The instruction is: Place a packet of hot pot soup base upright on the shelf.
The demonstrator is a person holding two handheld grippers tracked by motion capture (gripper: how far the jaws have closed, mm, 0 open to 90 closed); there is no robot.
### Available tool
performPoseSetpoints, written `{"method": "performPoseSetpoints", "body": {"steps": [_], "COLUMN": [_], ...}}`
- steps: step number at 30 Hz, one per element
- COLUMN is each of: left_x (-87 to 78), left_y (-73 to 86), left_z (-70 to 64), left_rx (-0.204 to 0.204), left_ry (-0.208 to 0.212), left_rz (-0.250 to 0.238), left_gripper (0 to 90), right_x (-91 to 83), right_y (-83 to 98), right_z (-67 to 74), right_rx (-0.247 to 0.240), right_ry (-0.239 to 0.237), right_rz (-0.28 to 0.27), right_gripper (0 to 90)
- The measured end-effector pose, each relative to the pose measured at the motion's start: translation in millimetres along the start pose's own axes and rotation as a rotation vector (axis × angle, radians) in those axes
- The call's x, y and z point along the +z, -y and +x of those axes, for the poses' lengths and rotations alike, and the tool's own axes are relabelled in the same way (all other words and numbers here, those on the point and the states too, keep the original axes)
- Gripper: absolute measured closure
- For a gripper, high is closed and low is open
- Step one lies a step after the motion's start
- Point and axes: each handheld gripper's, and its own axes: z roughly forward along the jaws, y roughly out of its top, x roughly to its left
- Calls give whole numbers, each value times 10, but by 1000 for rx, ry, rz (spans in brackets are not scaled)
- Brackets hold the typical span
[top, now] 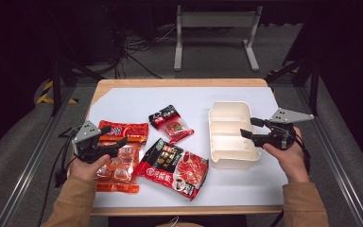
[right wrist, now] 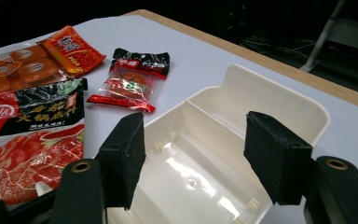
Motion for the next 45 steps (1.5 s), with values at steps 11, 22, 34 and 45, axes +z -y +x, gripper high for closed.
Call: {"method": "performPoseSetpoints", "body": {"steps": [11,22,34,45], "left_x": [-12,18,222,502], "left_y": [-73,-155,-45,139], "left_z": [-178,-459,-517,-600], "left_rx": [47,117,126,128], "left_ry": [33,100,115,137], "left_rz": [34,50,122,233], "left_gripper": [252,247,239,283], "right_x": [11,6,31,89], "right_y": [-19,-48,-50,-29], "right_z": [-27,-13,11,13], "right_rx": [22,18,16,13], "right_ry": [-14,-14,-15,-1], "right_rz": [9,6,20,44], "right_gripper": [378,369,359,346]}}
